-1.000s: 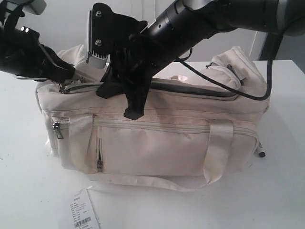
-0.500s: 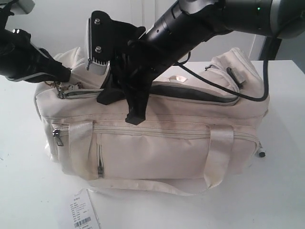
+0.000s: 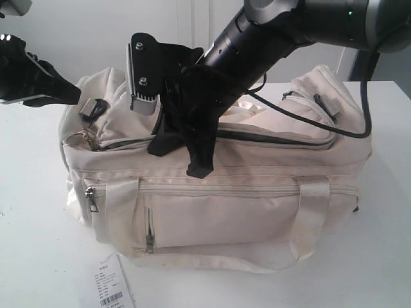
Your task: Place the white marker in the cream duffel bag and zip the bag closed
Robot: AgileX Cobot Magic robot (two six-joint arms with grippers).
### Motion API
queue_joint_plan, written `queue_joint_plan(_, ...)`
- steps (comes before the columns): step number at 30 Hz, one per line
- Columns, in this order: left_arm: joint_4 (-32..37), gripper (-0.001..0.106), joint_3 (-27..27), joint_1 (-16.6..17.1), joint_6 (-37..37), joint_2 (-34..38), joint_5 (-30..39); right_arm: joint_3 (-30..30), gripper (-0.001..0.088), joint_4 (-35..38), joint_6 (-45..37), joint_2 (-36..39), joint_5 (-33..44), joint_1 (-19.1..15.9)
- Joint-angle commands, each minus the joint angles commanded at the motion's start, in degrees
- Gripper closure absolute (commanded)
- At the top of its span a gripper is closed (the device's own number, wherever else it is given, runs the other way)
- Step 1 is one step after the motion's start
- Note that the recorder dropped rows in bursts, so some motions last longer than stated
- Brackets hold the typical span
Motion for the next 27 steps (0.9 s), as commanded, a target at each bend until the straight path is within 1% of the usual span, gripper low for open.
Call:
queue_joint_plan(4,-0.4,0.072,0.0,0.0,0.0,0.0,1.5,0.0,0.0868,0.0,0.0,0.0,0.0,0.0)
queue_joint_plan(8,-0.9,0.072,0.0,0.0,0.1,0.0,8.4,0.0,0.0868,0.0,0.0,0.0,-0.1,0.0)
queue_joint_plan(10,-0.9,0.065,0.0,0.0,0.1,0.0,11.5,0.0,0.0868,0.1,0.0,0.0,-0.1,0.0)
queue_joint_plan(13,-0.5,0.048,0.0,0.0,-0.2,0.0,13.8,0.0,0.0868,0.2,0.0,0.0,-0.1,0.0)
queue_joint_plan(15,2.3,0.039,0.0,0.0,-3.9,0.0,14.3,0.0,0.0868,0.3,0.0,0.0,-0.1,0.0)
queue_joint_plan(18,7.0,0.038,0.2,0.0,-10.5,0.0,12.5,0.0,0.0868,0.4,0.0,0.0,-0.1,0.0)
queue_joint_plan(19,7.1,0.039,0.7,0.0,-11.4,0.0,11.8,0.0,0.0868,0.4,0.0,0.0,-0.1,0.0)
queue_joint_plan(21,6.0,0.039,1.5,0.0,-11.5,0.2,10.5,0.0,0.0868,0.4,0.0,0.1,-0.1,0.0)
queue_joint_plan(23,2.4,0.039,1.9,-0.2,-10.9,1.0,10.4,0.0,0.0868,0.4,0.0,0.0,-0.3,0.0)
queue_joint_plan(27,-4.2,0.039,1.9,-0.8,-5.1,2.0,10.8,0.0,0.0868,0.4,0.0,0.0,-0.5,0.0)
